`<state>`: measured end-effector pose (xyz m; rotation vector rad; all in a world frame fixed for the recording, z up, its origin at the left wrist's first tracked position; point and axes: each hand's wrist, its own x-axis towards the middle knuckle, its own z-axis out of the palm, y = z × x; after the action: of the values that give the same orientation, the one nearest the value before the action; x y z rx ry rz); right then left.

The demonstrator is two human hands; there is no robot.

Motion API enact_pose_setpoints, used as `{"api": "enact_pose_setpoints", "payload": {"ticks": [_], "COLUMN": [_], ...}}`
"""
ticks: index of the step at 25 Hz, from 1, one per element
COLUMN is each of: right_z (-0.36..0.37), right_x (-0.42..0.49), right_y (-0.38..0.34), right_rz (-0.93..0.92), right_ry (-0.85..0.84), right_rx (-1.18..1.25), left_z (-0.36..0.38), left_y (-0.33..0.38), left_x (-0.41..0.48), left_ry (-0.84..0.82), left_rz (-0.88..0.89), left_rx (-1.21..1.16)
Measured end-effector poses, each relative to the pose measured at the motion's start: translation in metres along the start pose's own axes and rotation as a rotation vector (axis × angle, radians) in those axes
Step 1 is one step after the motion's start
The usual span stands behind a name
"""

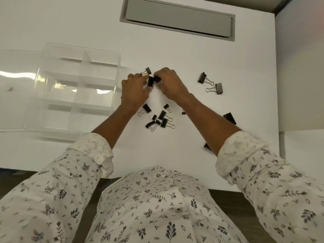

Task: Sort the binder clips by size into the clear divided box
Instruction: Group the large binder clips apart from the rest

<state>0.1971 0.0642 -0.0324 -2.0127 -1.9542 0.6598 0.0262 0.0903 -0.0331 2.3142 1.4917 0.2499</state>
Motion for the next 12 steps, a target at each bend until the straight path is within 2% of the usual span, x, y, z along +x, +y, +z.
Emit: {"api": "enact_pose_setpoints", "payload": {"ticks": [3,8,12], "right_z": [0.0,-0.011,-0.03], "right_x": [-0.007,-0.036,-0.07], "right_y": [0.0,0.007,0.039], "right_rz": [0.104,0.229,0.396], "right_ry": [0.055,0.19,0.287], "right_rx": [0.127,0.53,0.735], "left_z": [0.0,-0.001,-0.001], "left_y": [-0.004,0.003,0.002], "left_x": [0.002,0.014,0.019], "left_ry": [-0.028,-0.161,-0.181], "left_rz": [0.04,0.274,0.228], "left_rx": [0.043,-0.014,-0.091]}}
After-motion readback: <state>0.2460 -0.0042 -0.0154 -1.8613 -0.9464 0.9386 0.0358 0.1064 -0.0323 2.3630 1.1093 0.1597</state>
